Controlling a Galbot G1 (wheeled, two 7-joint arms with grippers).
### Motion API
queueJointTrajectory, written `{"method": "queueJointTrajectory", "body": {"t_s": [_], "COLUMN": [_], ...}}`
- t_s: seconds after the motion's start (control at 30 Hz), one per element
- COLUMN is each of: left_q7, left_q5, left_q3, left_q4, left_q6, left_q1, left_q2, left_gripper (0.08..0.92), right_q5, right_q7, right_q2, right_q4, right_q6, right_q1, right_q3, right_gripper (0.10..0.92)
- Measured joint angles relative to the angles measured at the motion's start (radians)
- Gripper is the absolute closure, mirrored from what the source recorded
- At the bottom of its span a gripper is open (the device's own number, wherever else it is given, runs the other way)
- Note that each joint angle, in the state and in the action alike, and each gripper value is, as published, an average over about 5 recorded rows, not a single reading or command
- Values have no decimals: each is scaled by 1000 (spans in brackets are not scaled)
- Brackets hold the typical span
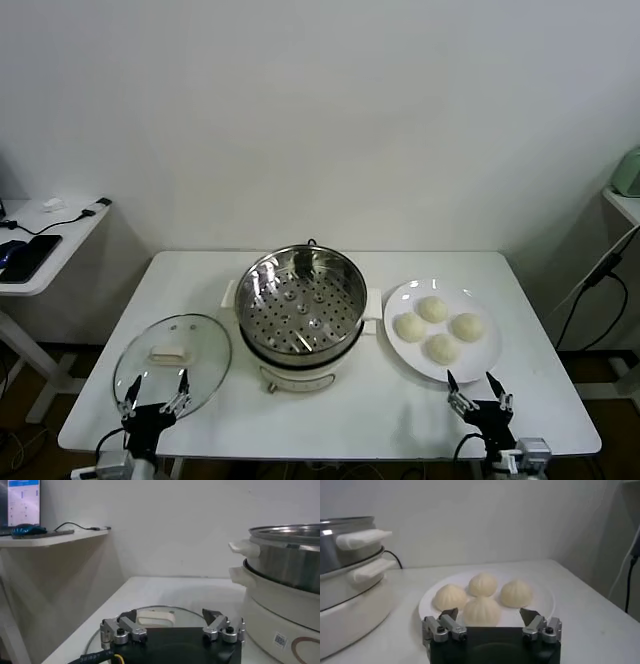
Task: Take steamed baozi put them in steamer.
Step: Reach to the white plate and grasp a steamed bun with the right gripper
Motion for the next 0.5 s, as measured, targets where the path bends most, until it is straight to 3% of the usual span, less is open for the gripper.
{"method": "queueJointTrajectory", "body": {"t_s": [0.3,0.5], "left_q7": [-2,-5], "left_q5": [2,3], "left_q3": [11,11], "left_q4": [6,3], "left_q6": [-23,-35], "left_q1": [1,3], "left_q2": [11,18], "left_gripper": [177,177], "right_q5": [-10,-29], "right_q7": [-15,-140], "right_q2": [-145,-306], "right_q4": [-67,-208], "right_q6": [-112,-155], "right_q1": [252,528], "right_q3": [-58,-224], "right_gripper": [203,202]}}
